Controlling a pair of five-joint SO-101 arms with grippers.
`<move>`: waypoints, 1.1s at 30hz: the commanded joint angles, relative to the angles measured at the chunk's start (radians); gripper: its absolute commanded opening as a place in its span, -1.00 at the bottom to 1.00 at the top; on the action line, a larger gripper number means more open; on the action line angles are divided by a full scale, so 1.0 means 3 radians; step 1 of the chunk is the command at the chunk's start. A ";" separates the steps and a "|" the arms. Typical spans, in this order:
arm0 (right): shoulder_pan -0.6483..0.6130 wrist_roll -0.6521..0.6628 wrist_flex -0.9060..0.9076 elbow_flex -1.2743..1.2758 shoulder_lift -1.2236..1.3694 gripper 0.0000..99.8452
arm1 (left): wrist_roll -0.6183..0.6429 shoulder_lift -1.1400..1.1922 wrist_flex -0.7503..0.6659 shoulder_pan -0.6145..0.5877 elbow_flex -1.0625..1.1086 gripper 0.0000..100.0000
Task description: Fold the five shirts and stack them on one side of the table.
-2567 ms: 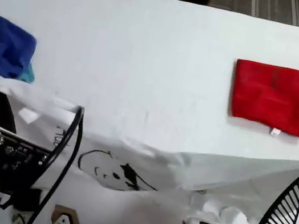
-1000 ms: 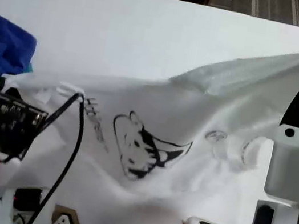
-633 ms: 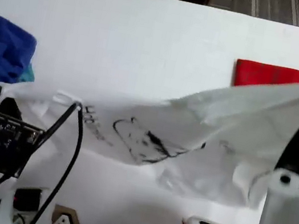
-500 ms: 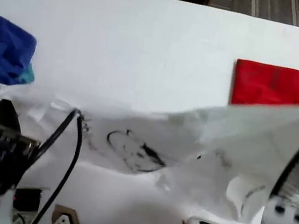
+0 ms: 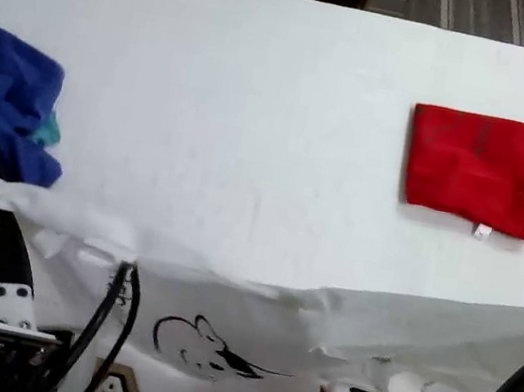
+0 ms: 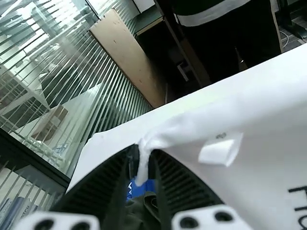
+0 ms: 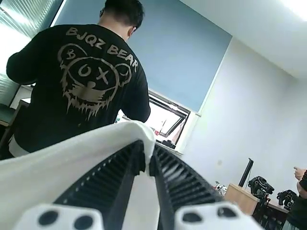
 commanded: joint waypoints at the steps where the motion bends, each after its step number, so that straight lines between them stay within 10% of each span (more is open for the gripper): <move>1: 0.0018 0.0005 0.0008 0.0005 0.0003 -0.96 | 0.0015 -0.0066 0.0051 -0.0031 0.0090 -0.95; 33: -0.0176 0.0020 -0.2949 0.2066 0.2933 -0.96 | 0.0005 0.3718 -0.2220 0.0353 -0.0110 -0.95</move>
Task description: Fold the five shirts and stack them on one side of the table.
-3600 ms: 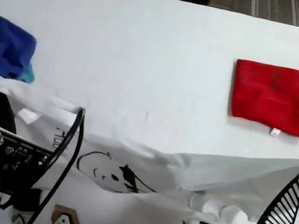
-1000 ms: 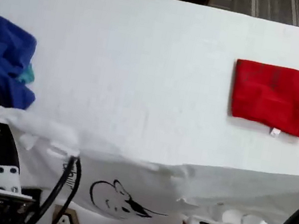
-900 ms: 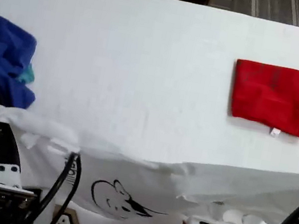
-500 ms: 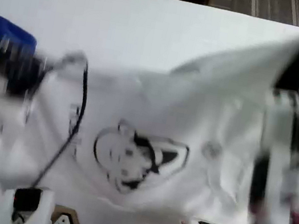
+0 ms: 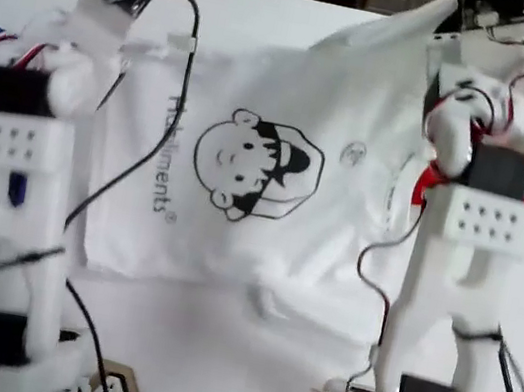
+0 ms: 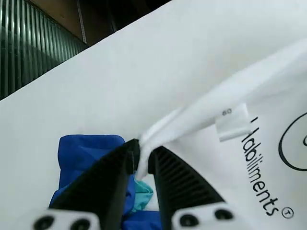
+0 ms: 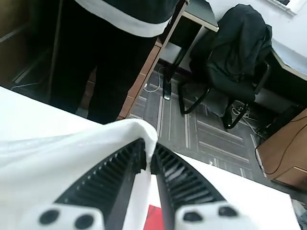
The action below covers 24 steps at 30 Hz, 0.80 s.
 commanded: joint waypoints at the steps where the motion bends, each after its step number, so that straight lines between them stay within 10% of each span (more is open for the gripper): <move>1: 0.0008 0.0015 -0.0386 -0.0240 0.0340 -0.96 | 0.0005 0.0317 -0.0256 0.0020 -0.0325 -0.95; 24: -0.0125 0.0000 0.0417 -0.1637 0.2616 -0.96 | 0.0026 0.2987 0.0230 0.0118 -0.2258 -0.95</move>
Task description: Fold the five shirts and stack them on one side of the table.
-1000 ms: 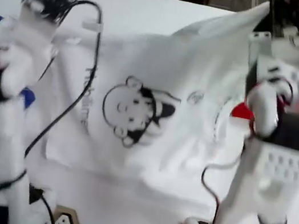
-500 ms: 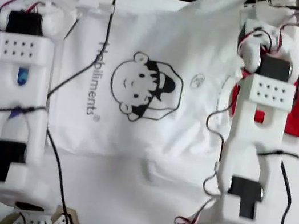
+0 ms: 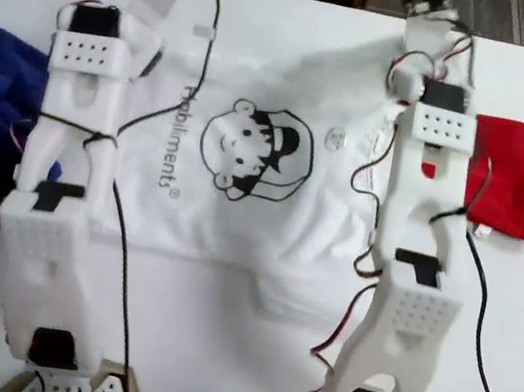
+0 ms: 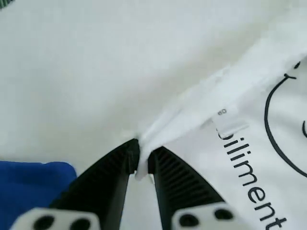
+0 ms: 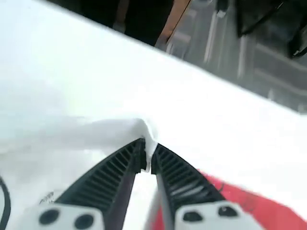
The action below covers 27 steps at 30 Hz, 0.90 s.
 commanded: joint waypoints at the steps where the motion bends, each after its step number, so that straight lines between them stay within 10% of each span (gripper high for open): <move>1: -0.0033 0.0005 0.0171 -0.0164 0.0049 -0.96 | 0.0026 0.0148 0.0072 0.0010 -0.0166 -0.95; 27: -0.0013 -0.0010 0.1931 -0.0148 -0.0401 -0.96 | -0.0159 0.0445 0.1857 0.0077 -0.0729 -0.95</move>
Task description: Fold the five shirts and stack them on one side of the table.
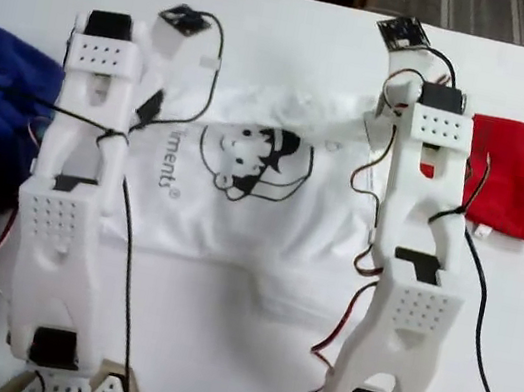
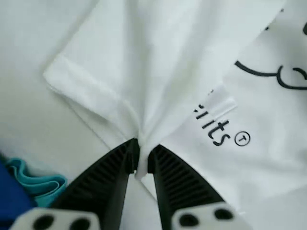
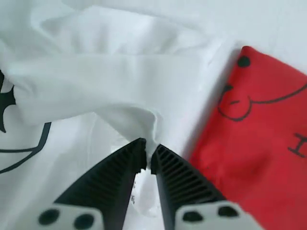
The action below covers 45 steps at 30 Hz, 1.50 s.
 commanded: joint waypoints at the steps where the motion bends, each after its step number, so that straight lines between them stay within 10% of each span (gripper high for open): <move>1: -0.0018 -0.0010 0.0243 -0.0138 -0.0381 -0.96 | 0.0041 -0.0061 0.0143 -0.0015 -0.0125 -0.95; 15: 0.0008 -0.0010 0.0862 0.0082 -0.0939 -0.96 | 0.0082 -0.1355 -0.0414 -0.0041 0.1634 -0.95; 28: 0.0105 0.0020 -0.0248 0.3151 -0.3174 -0.96 | -0.0169 -0.2966 -0.1227 -0.0138 0.3895 -0.95; 45: 0.0693 0.0563 -0.0166 0.4787 -0.4621 -0.96 | -0.0312 -0.3468 -0.1586 -0.0225 0.5143 -0.95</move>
